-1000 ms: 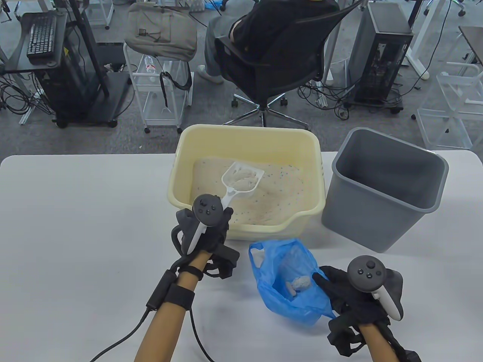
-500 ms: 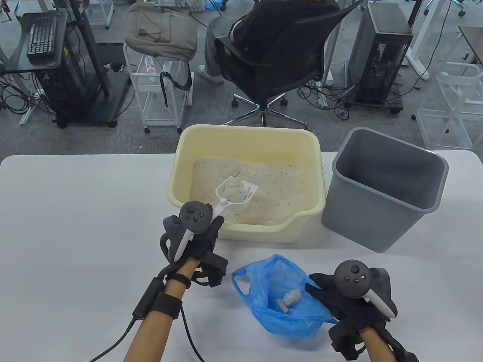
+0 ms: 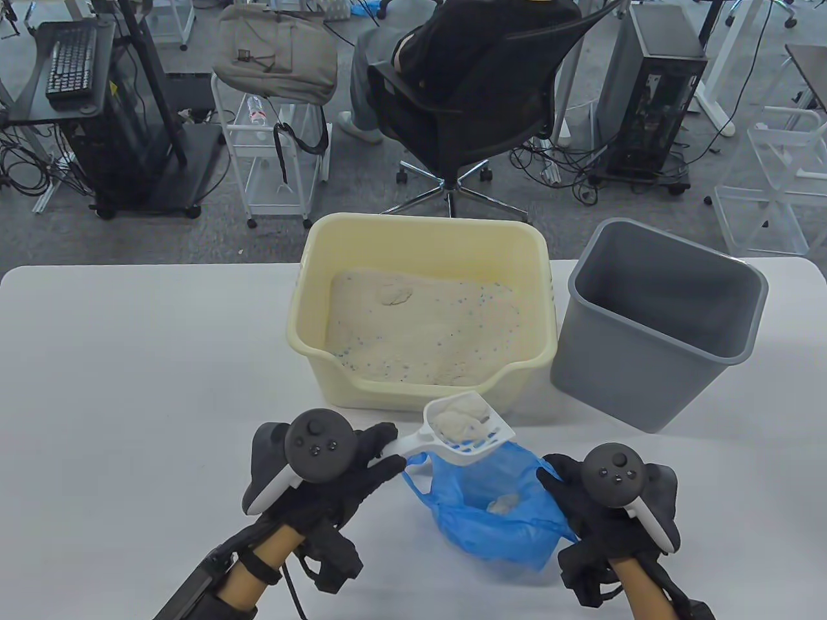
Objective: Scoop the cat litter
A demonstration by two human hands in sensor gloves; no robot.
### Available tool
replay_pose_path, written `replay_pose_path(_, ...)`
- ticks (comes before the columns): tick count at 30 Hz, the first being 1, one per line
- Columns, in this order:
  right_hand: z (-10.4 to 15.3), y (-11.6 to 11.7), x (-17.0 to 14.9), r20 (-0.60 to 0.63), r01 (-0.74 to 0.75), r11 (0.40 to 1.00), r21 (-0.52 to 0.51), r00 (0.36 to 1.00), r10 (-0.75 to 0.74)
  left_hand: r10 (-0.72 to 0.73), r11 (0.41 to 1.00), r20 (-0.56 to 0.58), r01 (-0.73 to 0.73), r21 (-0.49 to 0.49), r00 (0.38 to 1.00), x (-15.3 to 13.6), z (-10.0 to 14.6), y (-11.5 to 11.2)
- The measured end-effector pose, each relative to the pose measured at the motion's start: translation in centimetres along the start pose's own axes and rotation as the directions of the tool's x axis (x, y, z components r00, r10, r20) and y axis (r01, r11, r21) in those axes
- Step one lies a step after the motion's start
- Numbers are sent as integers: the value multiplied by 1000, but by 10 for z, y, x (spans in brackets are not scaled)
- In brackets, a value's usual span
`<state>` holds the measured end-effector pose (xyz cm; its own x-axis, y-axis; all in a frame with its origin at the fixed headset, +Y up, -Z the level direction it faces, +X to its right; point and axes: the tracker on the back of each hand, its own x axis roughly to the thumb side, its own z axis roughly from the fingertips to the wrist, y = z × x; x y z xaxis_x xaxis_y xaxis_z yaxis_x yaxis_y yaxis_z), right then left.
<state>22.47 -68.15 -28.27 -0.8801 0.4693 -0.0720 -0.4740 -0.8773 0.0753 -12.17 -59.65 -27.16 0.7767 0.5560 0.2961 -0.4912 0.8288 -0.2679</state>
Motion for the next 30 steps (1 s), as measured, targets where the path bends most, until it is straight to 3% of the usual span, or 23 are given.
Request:
replay_pose_path(4, -1, 0, -4, -55, 66, 998, -11, 996, -66, -107, 989, 42, 110, -97, 993, 21, 6, -9)
replay_pose_path(8, -3, 1, -7, -73, 120, 993, 4, 990, -119, -210, 939, 62, 219, -267, 976, 35, 2, -28)
replay_pose_path(9, -4, 2, -7, -76, 129, 992, 12, 989, -127, -219, 938, 48, 224, -265, 975, 36, 1, -34)
replay_pose_path(12, -3, 2, -6, -55, 137, 990, 23, 989, -136, -291, 947, 18, 291, -139, 956, 40, -2, -46)
replay_pose_path(14, -2, 1, -5, -33, 148, 989, 14, 988, -148, -322, 919, 16, 317, -235, 947, 42, -7, -52)
replay_pose_path(17, -1, 1, -4, -22, 156, 988, 20, 988, -156, -297, 936, -4, 291, -198, 955, 42, -14, -51)
replay_pose_path(19, -1, -1, -4, -18, 158, 987, 12, 987, -158, -326, 912, 12, 317, -261, 945, 47, -16, -48)
replay_pose_path(21, -1, -2, -4, -20, 160, 987, 6, 987, -159, -371, 907, 26, 368, -205, 928, 54, -16, -47)
replay_pose_path(23, -1, -2, -5, -24, 168, 986, 11, 986, -168, -389, 882, 50, 388, -268, 920, 61, -16, -47)
replay_pose_path(25, -1, -2, -6, -31, 174, 985, 6, 984, -174, -418, 887, 34, 416, -202, 908, 68, -16, -44)
replay_pose_path(26, -1, -2, -6, -28, 171, 985, 0, 985, -171, -475, 862, 45, 475, -179, 879, 72, -17, -41)
replay_pose_path(28, 0, -4, -7, -27, 180, 984, -4, 983, -180, -448, 849, 81, 452, -275, 890, 76, -20, -37)
replay_pose_path(30, 0, -4, -8, -32, 185, 983, -11, 982, -185, -462, 849, 53, 458, -262, 886, 78, -21, -32)
